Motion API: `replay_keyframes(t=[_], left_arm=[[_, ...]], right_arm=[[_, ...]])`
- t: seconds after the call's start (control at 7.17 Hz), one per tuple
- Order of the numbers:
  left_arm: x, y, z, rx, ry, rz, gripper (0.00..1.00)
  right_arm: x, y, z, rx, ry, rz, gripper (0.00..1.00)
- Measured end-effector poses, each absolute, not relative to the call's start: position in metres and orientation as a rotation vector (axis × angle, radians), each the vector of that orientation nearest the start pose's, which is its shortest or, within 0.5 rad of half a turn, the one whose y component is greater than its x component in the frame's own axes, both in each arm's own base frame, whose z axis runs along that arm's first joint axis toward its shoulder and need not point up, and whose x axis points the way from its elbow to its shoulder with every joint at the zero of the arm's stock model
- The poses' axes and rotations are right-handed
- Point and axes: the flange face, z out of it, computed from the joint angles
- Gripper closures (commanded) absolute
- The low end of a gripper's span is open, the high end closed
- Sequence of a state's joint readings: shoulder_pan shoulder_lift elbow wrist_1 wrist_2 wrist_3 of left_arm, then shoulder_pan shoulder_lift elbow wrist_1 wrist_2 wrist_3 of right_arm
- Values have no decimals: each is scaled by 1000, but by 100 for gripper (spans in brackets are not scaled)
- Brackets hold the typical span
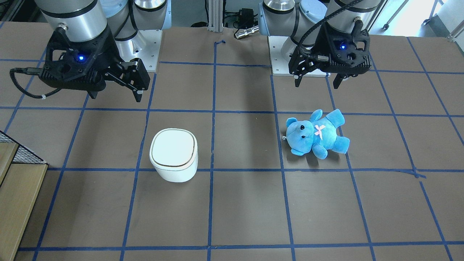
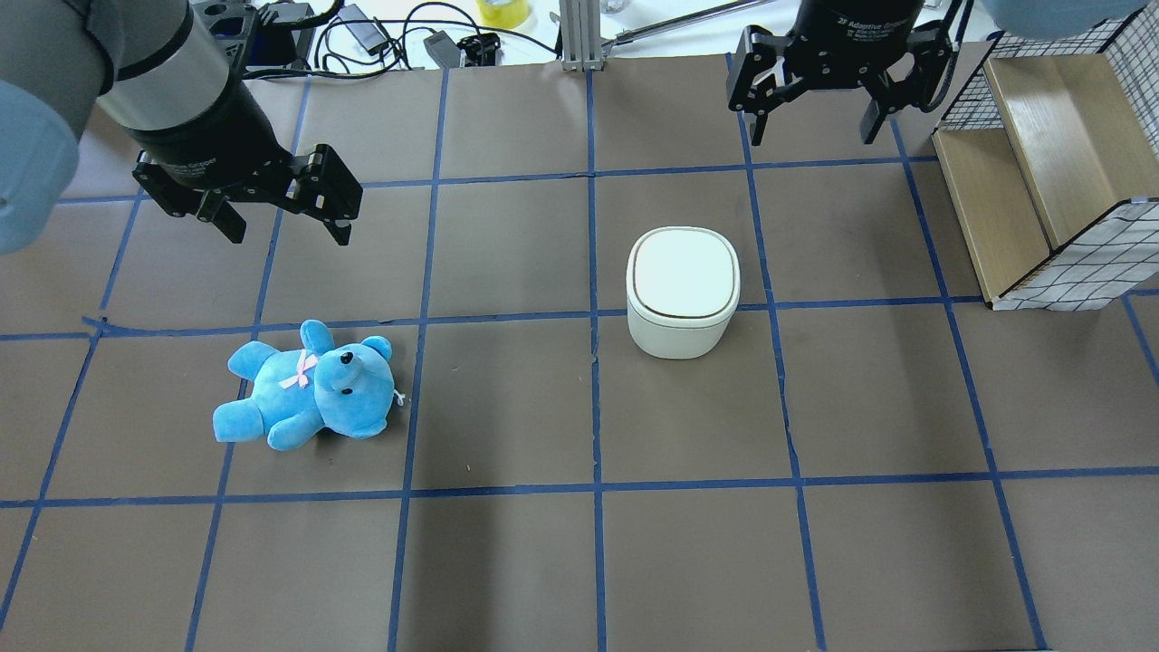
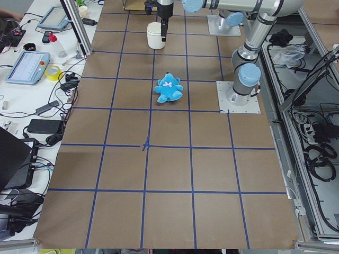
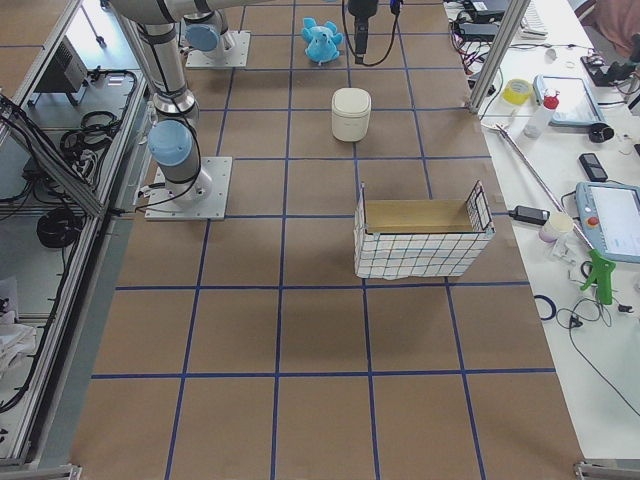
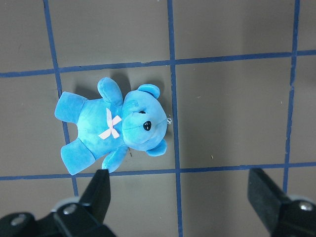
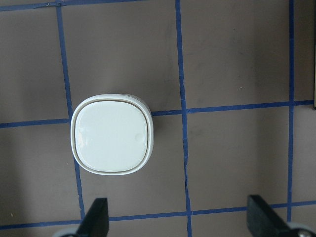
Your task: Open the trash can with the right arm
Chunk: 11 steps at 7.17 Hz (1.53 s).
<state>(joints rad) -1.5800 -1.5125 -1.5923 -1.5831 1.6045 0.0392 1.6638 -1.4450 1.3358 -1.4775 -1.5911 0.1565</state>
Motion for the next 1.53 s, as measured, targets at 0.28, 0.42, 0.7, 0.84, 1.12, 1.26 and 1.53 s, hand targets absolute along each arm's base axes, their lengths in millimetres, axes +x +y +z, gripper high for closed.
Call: replay_keyframes(t=[0.28, 0.42, 0.7, 0.84, 1.12, 1.26, 1.53], left_arm=[[-134, -468, 504, 74, 3106, -37, 0], [-134, -468, 504, 74, 3106, -37, 0], [-134, -468, 504, 74, 3106, -37, 0], [-134, -468, 504, 75, 3106, -37, 0], [-134, -468, 504, 76, 3106, -37, 0], [-134, -468, 504, 76, 3106, -37, 0], [-134, -468, 504, 76, 3106, -37, 0]], right_arm=[[182, -531, 529, 111, 3155, -42, 44], [183, -532, 529, 113, 3154, -56, 61], [183, -532, 530, 115, 3153, -64, 50], [183, -532, 531, 117, 3153, -66, 55], [184, -531, 531, 131, 3150, -63, 100], [187, -531, 529, 140, 3145, -53, 100], [204, -530, 510, 171, 3141, -7, 100]])
